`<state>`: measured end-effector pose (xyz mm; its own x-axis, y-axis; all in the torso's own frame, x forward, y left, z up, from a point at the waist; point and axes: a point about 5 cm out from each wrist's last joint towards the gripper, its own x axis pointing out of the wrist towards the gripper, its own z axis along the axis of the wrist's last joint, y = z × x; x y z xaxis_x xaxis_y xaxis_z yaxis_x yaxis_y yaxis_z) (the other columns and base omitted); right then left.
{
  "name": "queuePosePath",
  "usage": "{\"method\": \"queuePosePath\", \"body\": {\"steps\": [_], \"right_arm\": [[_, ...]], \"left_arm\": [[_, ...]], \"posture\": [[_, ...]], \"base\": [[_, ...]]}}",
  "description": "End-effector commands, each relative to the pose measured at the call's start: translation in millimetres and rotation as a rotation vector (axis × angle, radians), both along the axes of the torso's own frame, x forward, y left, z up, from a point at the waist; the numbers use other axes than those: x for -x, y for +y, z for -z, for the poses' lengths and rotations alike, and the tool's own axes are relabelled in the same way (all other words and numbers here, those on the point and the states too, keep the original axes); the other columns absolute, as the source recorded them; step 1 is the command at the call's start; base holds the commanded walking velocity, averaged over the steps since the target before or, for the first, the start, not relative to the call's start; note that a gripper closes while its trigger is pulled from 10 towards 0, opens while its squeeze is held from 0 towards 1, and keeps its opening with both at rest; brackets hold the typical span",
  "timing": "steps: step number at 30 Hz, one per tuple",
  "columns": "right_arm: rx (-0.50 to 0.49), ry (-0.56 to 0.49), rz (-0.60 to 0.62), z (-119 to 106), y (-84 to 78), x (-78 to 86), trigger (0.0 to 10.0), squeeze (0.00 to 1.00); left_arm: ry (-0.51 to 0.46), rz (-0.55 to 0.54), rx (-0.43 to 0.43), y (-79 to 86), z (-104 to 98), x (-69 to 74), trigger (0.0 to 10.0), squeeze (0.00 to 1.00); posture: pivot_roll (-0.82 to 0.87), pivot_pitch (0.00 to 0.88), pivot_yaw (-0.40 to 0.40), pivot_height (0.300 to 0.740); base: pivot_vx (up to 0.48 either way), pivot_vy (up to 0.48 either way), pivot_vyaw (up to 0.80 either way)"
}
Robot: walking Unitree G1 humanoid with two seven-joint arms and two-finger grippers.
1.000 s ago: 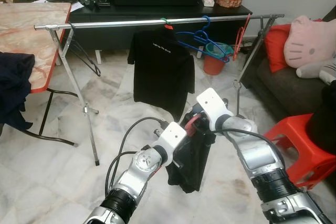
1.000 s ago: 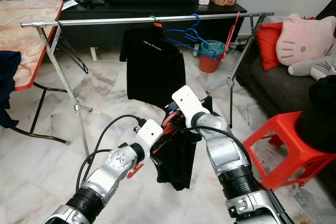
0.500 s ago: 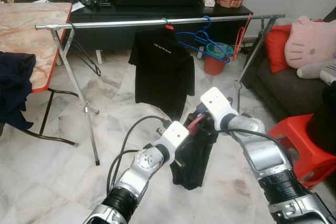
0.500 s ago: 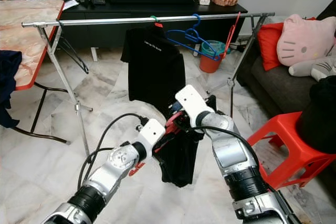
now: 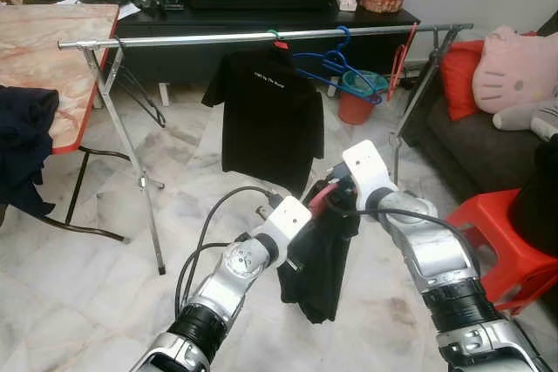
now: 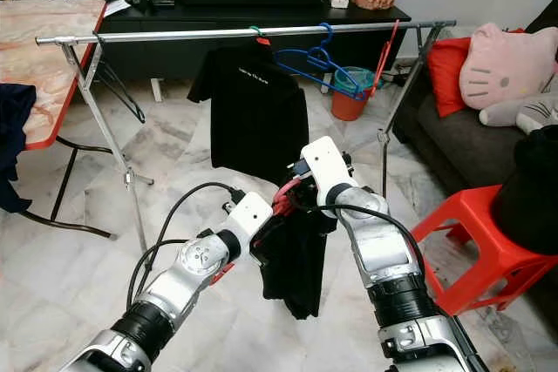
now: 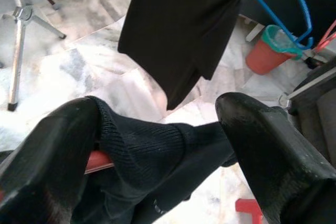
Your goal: Hang hanger
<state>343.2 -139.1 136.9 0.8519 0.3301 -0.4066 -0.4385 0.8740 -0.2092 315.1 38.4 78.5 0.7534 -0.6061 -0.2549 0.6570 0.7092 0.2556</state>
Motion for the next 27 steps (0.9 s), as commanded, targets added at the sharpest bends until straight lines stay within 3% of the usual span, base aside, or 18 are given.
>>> {"method": "queuePosePath", "body": {"steps": [1,9,14,19,21,27], "right_arm": [[-0.069,-0.127,-0.040,-37,-1.9,-2.6,10.0,0.00],[-0.051,-0.153,-0.022,-46,-13.8,5.3,10.0,0.00],[-0.150,-0.127,-0.015,-44,-14.9,13.6,10.0,0.00],[-0.118,-0.091,0.057,-27,-27.7,18.2,10.0,0.00],[-0.135,-0.099,0.126,-21,-36.8,16.3,10.0,0.00],[-0.195,-0.130,0.239,-14,-50.2,13.4,10.0,0.00]], "left_arm": [[0.132,-0.106,-0.073,26.5,30,4.7,10.0,0.00],[0.140,-0.110,-0.081,29.1,32,5.3,10.0,0.00],[0.140,-0.124,-0.086,32.9,33,4.2,10.0,0.00],[0.132,-0.153,-0.076,38.1,30,0.8,10.0,0.00],[0.146,-0.160,-0.027,42.1,28,0.5,10.0,0.00],[0.147,-0.166,-0.012,52.4,27,1.0,10.0,0.00]], "posture": [[-0.03,0.000,-0.127,0.740],[-0.04,0.000,-0.124,0.740],[-0.05,0.000,-0.121,0.740],[-0.05,0.000,-0.120,0.740],[-0.05,0.000,-0.119,0.740],[-0.05,0.000,-0.120,0.740]], "base": [[0.000,0.000,0.00],[0.000,0.000,0.00],[0.000,0.000,0.00],[0.000,0.000,0.00],[0.000,0.000,0.00],[0.000,0.000,0.00]]}}
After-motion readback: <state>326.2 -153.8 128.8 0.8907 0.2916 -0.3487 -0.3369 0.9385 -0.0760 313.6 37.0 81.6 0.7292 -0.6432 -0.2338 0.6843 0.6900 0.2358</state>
